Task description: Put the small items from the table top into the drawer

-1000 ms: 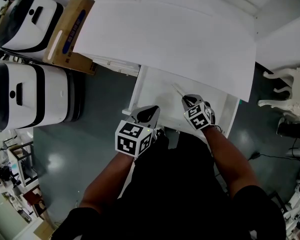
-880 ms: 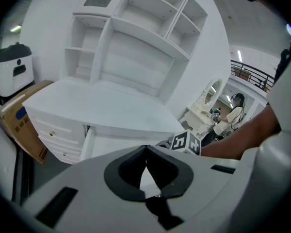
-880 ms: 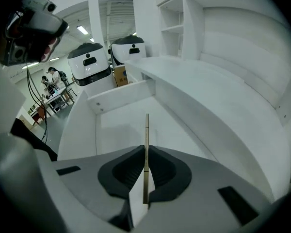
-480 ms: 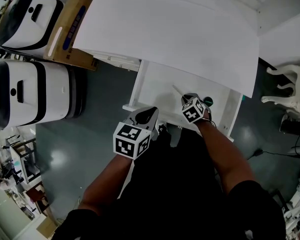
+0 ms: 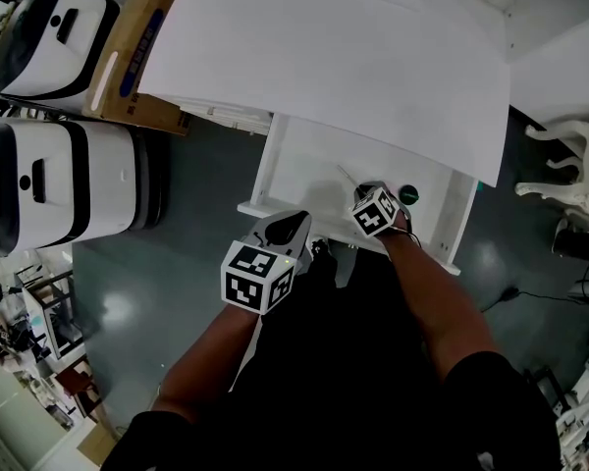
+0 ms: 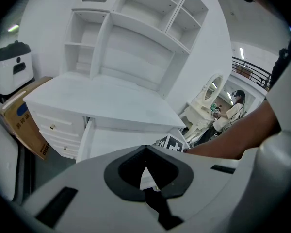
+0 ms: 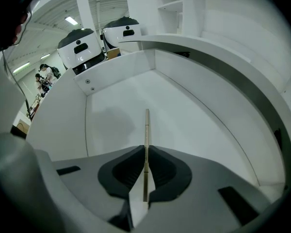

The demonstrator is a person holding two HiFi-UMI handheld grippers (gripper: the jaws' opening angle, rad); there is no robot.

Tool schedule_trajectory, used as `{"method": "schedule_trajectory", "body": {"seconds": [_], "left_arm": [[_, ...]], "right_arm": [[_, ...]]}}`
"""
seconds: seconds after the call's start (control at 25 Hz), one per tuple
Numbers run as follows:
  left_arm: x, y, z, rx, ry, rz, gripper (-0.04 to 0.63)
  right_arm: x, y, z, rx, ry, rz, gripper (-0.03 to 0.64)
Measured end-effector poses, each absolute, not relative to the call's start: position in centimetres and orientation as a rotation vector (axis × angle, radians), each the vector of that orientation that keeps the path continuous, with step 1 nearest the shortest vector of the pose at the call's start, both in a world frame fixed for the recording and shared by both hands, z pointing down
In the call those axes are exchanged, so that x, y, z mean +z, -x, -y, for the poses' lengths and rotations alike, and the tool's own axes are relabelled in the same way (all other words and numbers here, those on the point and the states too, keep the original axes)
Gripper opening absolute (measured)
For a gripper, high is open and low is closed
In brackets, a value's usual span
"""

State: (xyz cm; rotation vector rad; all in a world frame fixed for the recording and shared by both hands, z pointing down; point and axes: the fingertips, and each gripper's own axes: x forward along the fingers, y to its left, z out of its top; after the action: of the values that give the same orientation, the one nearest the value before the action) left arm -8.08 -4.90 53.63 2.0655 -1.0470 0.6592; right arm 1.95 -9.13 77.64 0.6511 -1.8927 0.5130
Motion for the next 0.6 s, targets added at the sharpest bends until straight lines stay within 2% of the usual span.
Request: {"method": "schedule_trajectory", "body": {"seconds": [0.6], "left_arm": [[53.52, 8.54, 4.55, 0.649, -2.059, 1.068, 0.003]], "right_arm": [[77.19, -2.02, 9.02, 0.538, -0.642, 1.902, 0.046]]}}
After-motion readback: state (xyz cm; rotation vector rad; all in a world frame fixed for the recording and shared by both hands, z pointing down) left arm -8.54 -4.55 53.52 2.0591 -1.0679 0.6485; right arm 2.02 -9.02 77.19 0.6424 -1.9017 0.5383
